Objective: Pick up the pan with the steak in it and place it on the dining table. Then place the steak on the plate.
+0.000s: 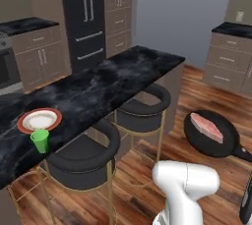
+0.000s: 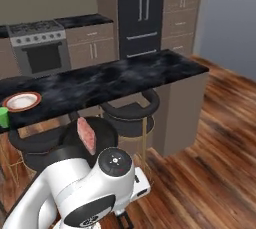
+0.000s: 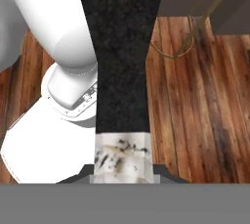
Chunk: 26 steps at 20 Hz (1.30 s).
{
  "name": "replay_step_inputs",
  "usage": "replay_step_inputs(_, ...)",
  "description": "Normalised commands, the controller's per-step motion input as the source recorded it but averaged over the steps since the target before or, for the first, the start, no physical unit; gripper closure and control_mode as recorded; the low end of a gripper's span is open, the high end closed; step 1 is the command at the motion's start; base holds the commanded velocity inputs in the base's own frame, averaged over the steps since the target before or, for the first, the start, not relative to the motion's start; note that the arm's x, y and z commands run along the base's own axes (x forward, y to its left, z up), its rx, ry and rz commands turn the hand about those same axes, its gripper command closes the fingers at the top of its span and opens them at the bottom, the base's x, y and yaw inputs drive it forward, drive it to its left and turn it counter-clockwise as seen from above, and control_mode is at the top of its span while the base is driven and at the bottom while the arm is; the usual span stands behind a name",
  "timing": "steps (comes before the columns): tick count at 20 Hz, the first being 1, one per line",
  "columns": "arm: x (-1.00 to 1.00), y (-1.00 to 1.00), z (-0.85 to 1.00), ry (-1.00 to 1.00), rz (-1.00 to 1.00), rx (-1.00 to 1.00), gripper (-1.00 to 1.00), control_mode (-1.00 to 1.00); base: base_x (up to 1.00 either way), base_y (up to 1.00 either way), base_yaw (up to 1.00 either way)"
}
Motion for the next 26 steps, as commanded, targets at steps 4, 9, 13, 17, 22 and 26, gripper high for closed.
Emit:
replay_step_inputs(4,0.00,0.00,0.00,0.00,0.00,0.00,1.00,1.00,-0.04,0.00,0.50)
replay_step_inputs(9,0.00,0.00,0.00,0.00,0.00,0.00,1.00,1.00,-0.06,0.00,0.50)
replay_step_inputs(13,0.00,0.00,0.00,0.00,0.00,0.00,1.00,1.00,-0.08,0.00,0.50)
replay_step_inputs(17,0.00,0.00,0.00,0.00,0.00,0.00,1.00,1.00,-0.09,0.02,0.45)
replay_step_inputs(22,0.00,0.00,0.00,0.00,0.00,0.00,1.00,1.00,-0.01,0.03,0.16)
replay_step_inputs(26,0.00,0.00,0.00,0.00,0.00,0.00,1.00,1.00,0.10,-0.29,0.03)
